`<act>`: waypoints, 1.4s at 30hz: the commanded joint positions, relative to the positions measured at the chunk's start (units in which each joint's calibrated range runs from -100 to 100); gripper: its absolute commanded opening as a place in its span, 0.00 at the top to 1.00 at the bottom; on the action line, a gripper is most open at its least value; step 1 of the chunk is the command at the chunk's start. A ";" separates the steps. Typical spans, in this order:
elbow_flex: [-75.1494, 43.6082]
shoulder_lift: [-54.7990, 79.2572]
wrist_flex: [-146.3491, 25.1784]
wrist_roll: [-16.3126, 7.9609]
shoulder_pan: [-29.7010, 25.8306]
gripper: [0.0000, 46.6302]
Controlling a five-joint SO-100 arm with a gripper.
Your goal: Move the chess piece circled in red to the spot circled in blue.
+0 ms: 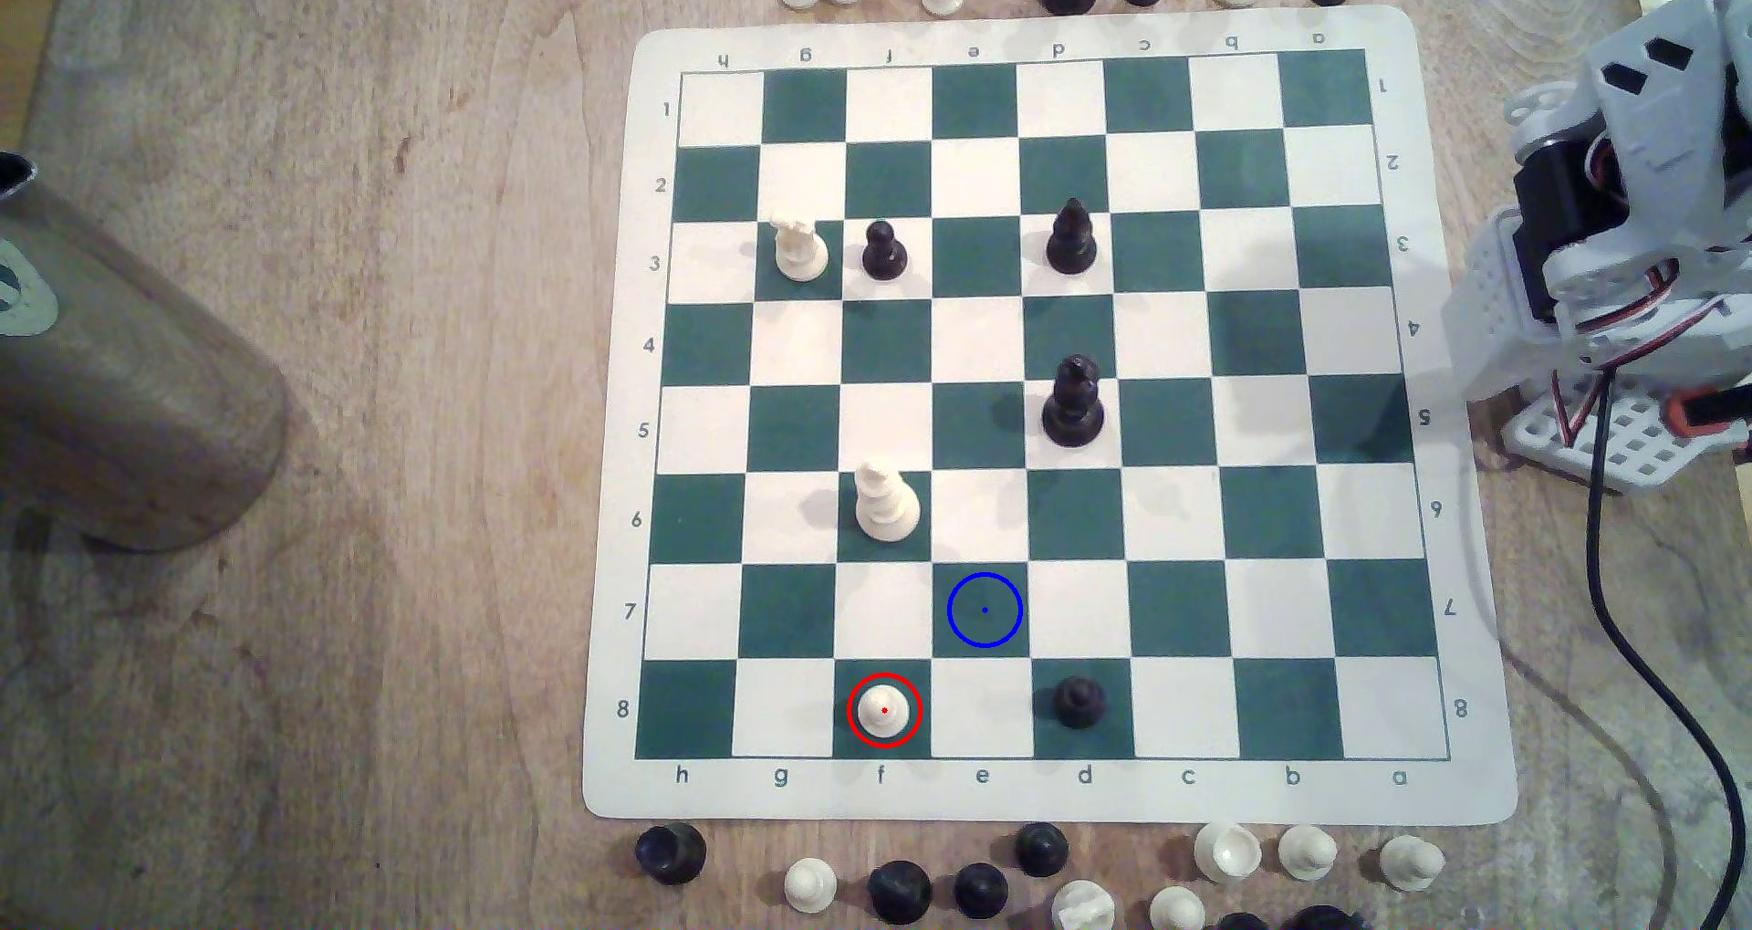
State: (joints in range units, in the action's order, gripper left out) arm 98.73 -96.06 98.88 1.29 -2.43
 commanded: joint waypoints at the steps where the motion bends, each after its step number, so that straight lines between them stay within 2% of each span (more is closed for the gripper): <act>1: 1.27 0.31 -4.13 0.10 0.13 1.00; 6: -1.27 0.31 -23.78 0.10 -2.53 1.00; 10: -9.70 0.31 -44.58 0.10 -3.78 1.00; 11: -13.69 0.31 -54.66 0.00 -4.10 1.00; 14: -20.13 0.39 -70.96 -0.15 -4.18 1.00; 15: -24.48 0.39 -82.42 -0.20 -4.25 1.00; 24: -39.62 0.39 -132.63 -0.34 -3.08 1.00; 27: -41.35 1.33 -139.75 -0.34 -3.47 1.00; 30: -44.16 6.84 -142.86 -0.78 -7.54 0.99; 33: -47.51 11.77 -148.84 -0.20 -10.90 0.93; 39: -52.04 19.66 -151.71 0.20 -13.95 0.80; 42: -58.75 26.20 -155.56 -0.15 -16.77 0.76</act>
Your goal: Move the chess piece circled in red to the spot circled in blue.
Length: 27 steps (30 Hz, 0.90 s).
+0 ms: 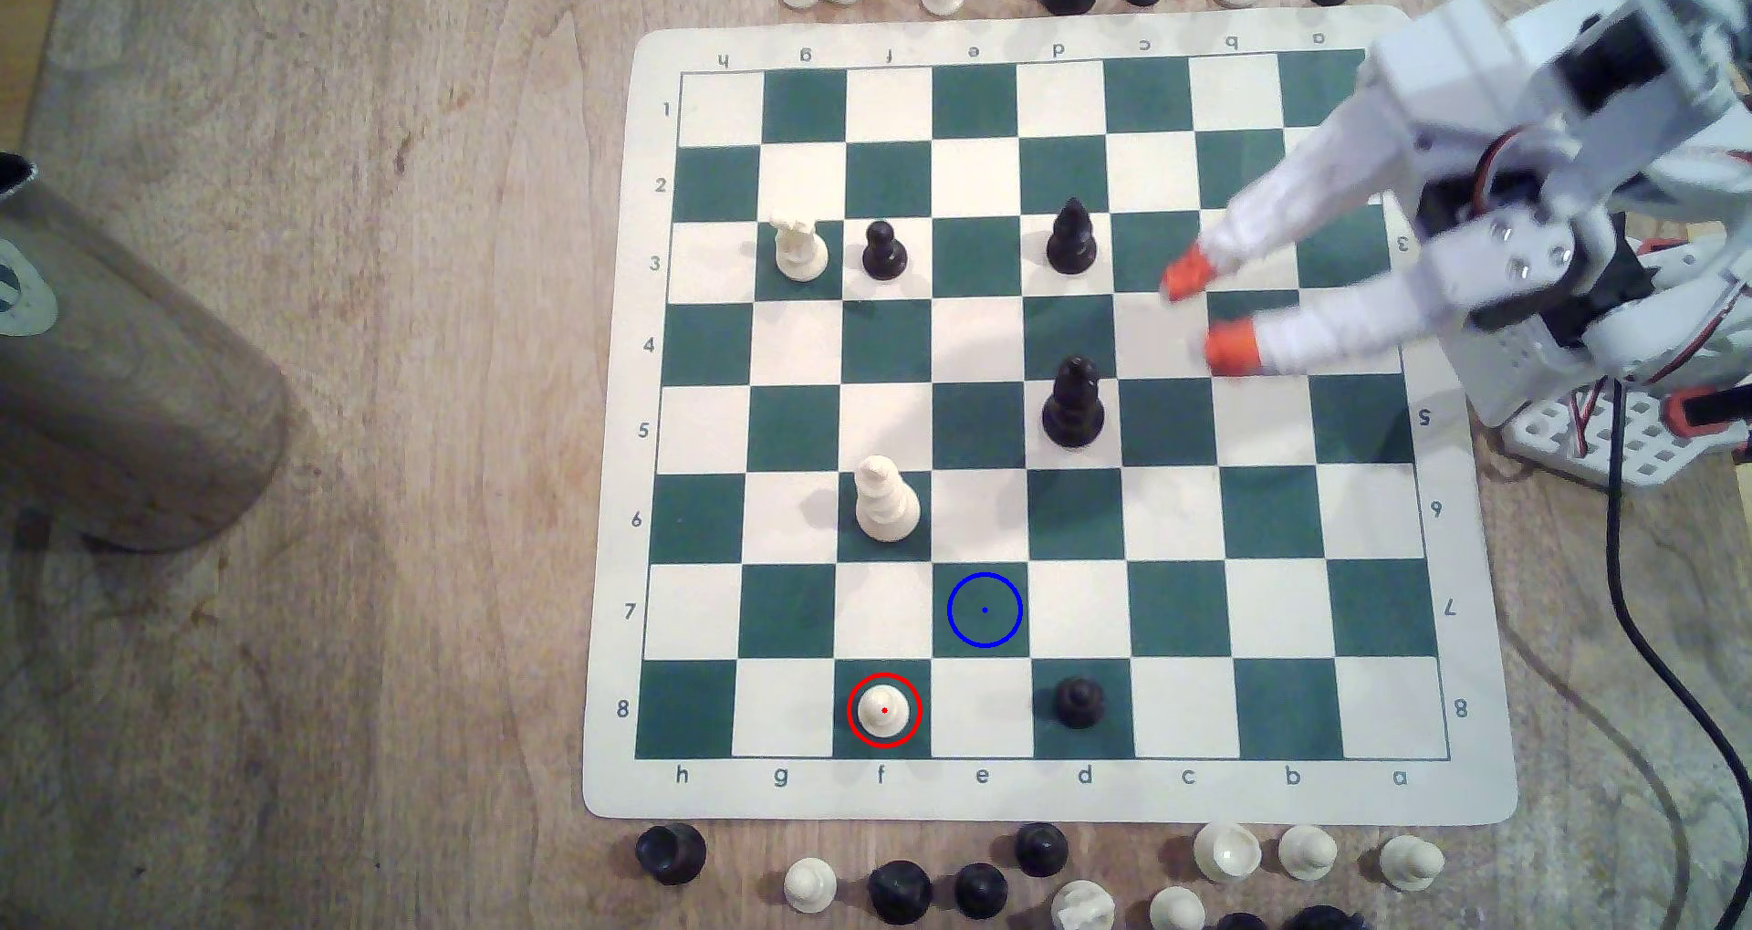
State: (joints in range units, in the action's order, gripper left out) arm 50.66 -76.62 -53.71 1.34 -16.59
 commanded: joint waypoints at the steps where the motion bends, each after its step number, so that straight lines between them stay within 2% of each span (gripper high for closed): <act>1: -12.85 8.97 -4.12 -0.44 -3.47 0.76; 8: -16.66 15.84 -3.38 -1.61 -6.36 0.71; 19: -32.98 40.29 -1.09 -5.57 -8.01 0.70; 27: -34.52 50.99 3.17 -6.74 -8.16 0.71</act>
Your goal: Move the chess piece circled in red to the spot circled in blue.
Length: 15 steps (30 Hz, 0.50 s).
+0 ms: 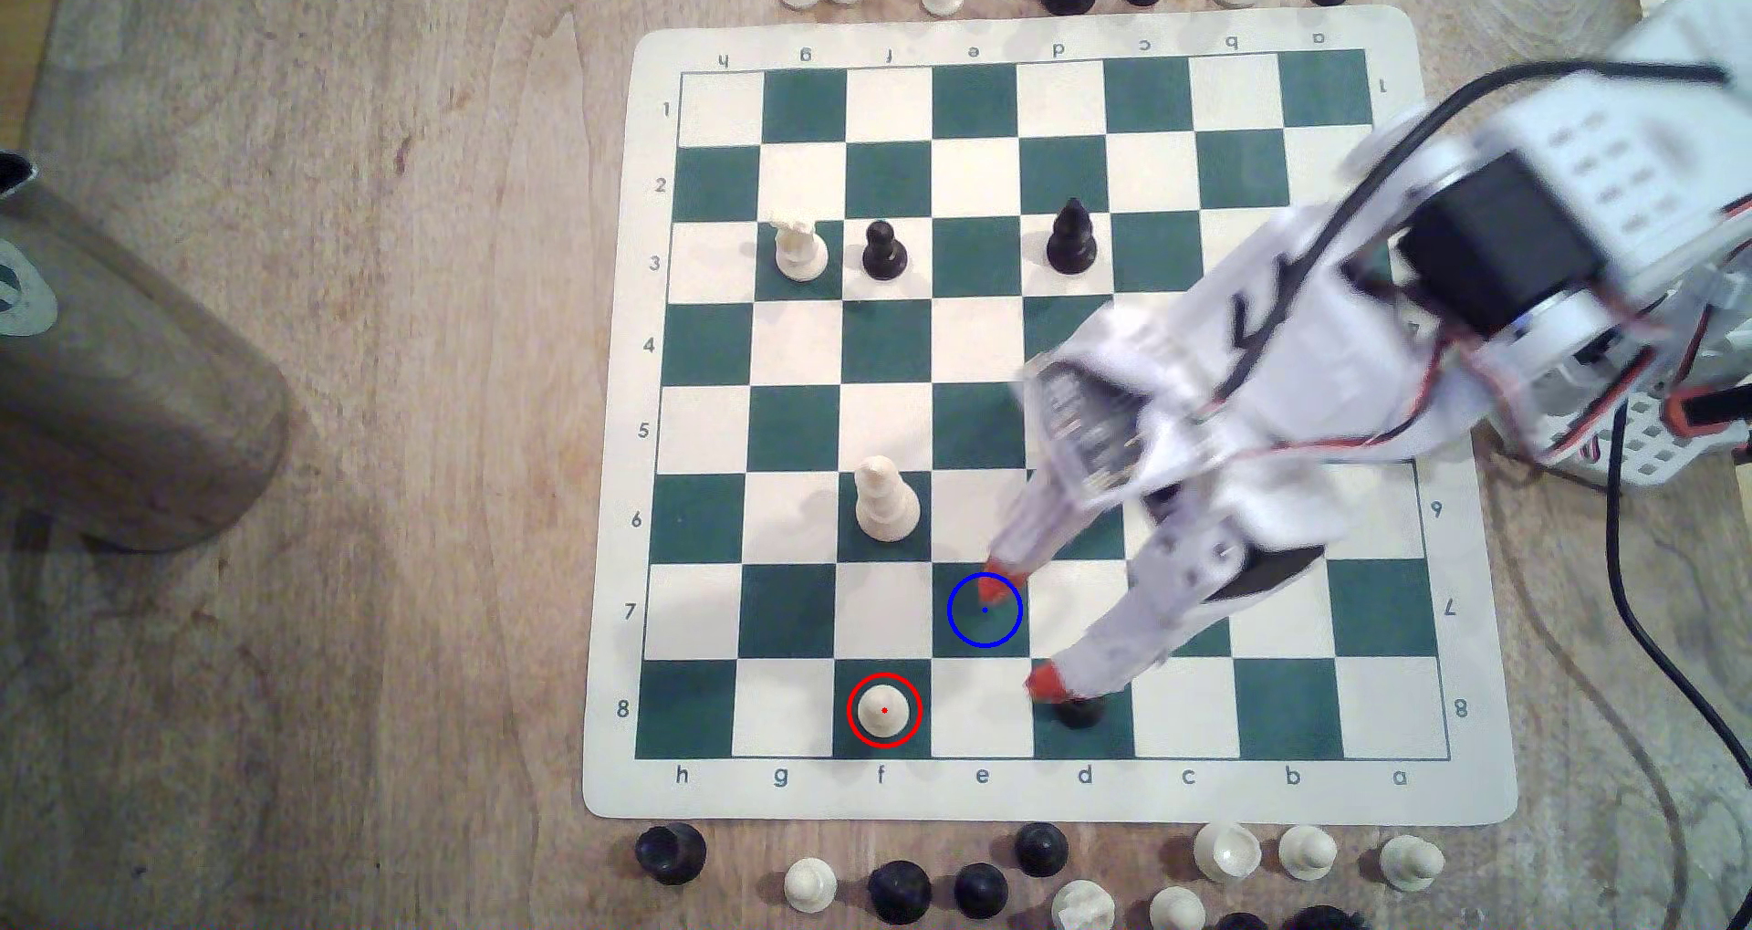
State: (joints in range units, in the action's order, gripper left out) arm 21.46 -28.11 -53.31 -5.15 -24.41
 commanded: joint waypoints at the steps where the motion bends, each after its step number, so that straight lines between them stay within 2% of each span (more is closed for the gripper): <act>1: -5.33 3.32 3.27 -0.34 -0.35 0.71; 8: -5.33 11.22 9.00 -1.42 -0.35 0.70; 15: -5.69 16.40 11.05 -1.47 -0.19 0.70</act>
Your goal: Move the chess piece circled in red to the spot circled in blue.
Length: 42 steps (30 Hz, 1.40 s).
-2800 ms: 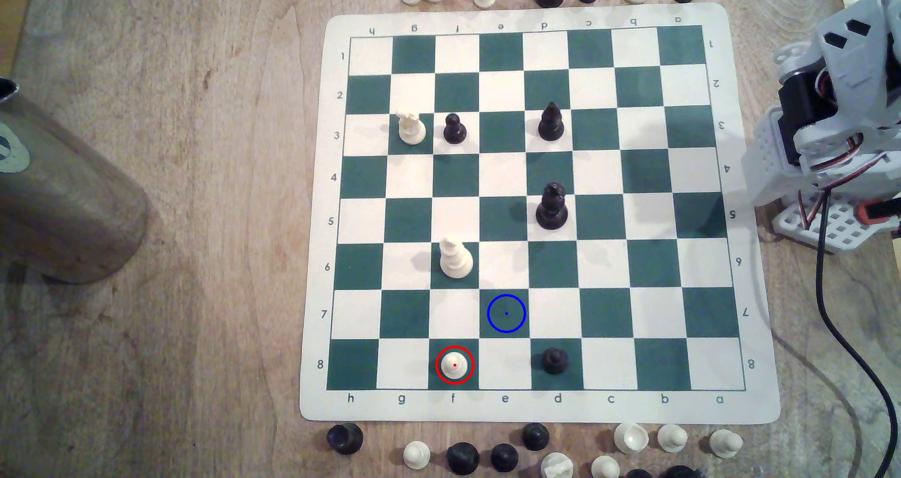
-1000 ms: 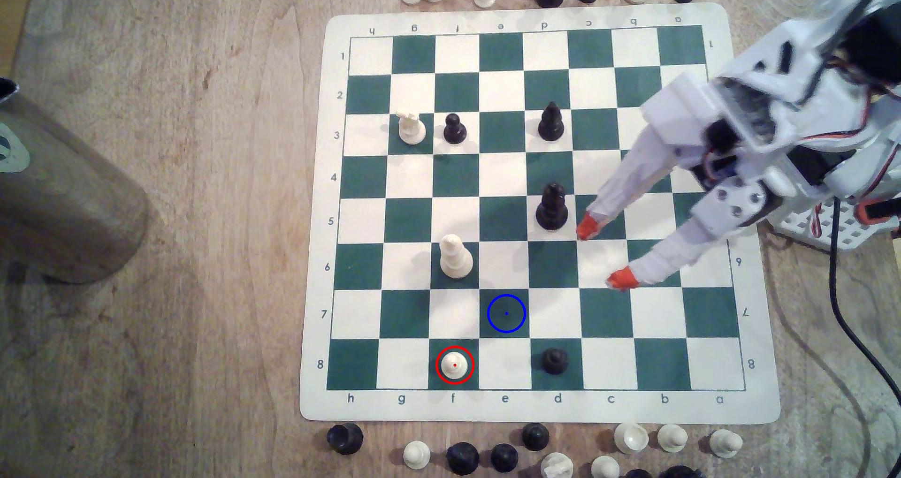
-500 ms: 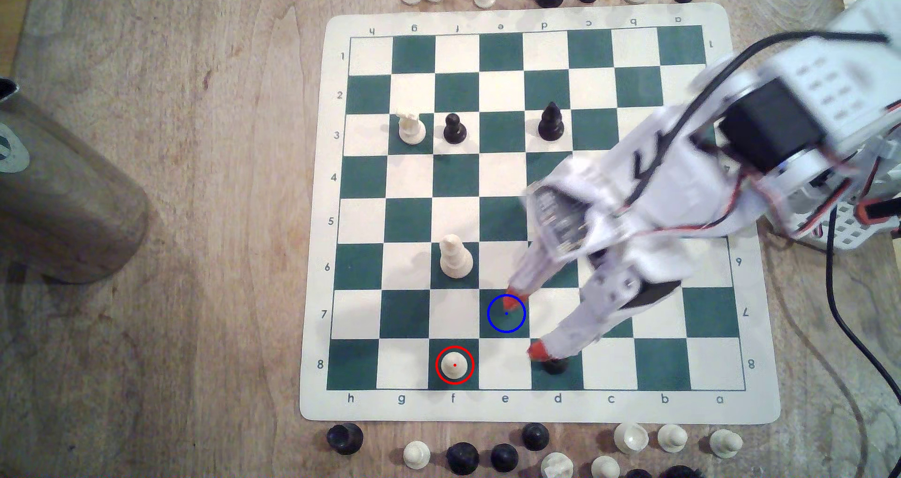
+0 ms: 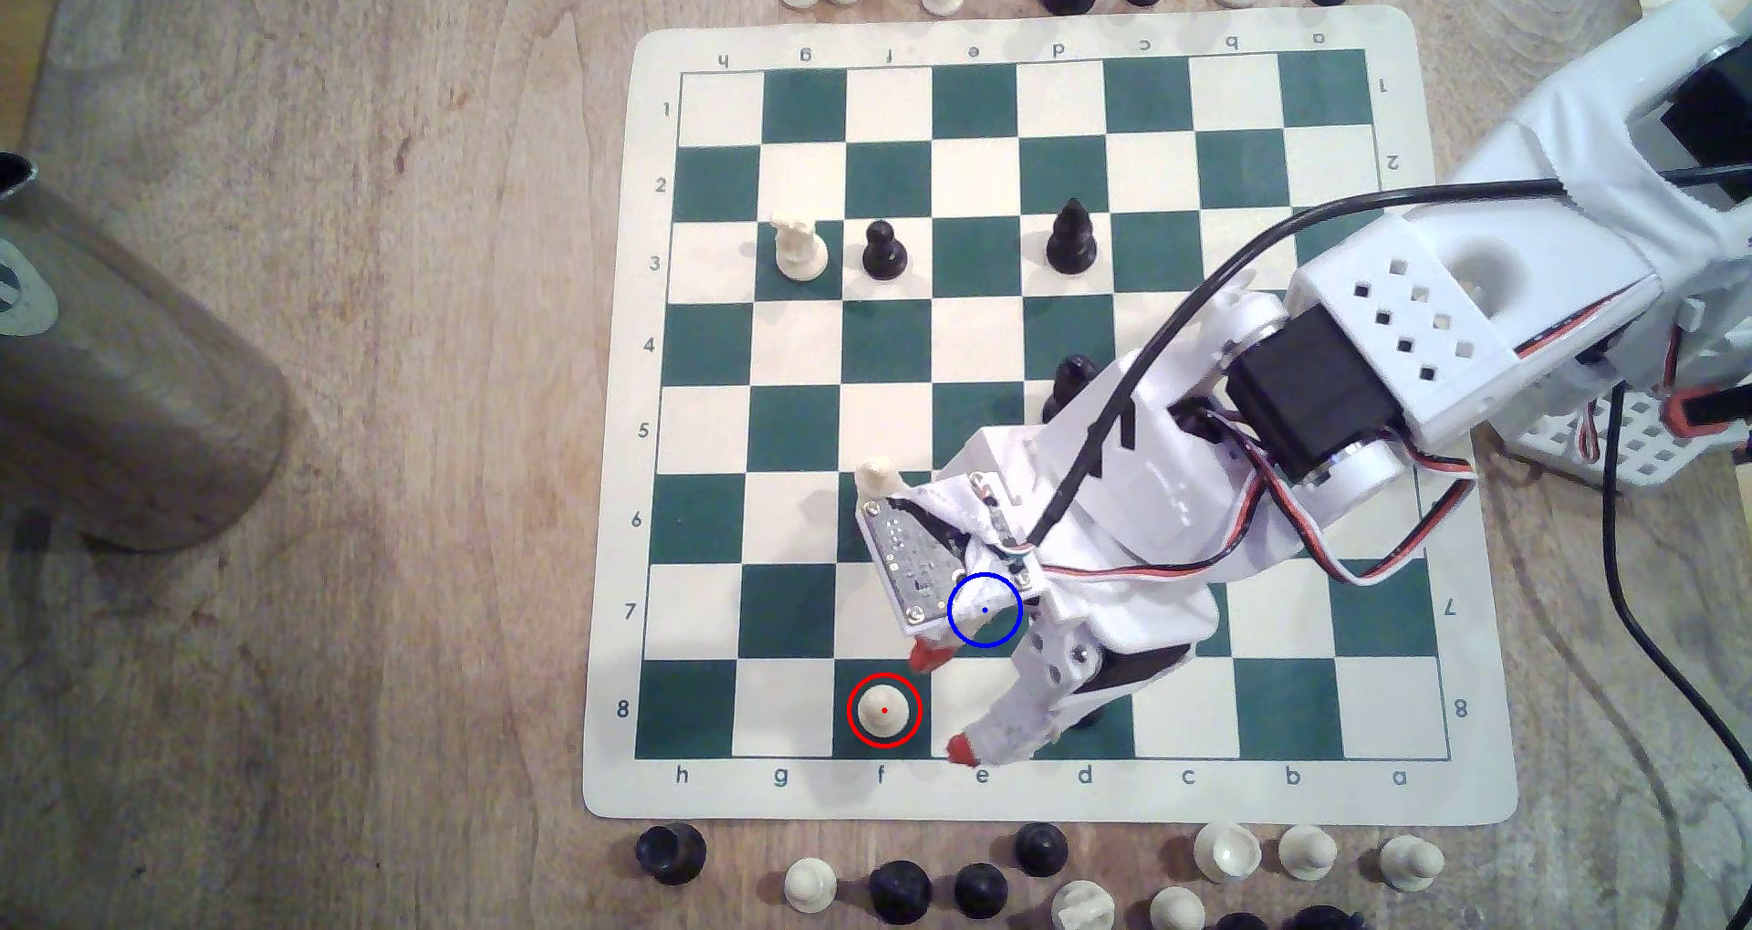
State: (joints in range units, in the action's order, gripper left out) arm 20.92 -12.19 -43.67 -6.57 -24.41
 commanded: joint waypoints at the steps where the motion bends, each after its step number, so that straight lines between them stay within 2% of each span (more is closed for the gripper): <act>1: -5.42 1.07 1.40 -0.05 -0.11 0.70; 42: -9.50 19.92 7.14 0.63 2.78 0.70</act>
State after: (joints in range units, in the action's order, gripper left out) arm 17.31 8.42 -37.53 -5.93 -21.90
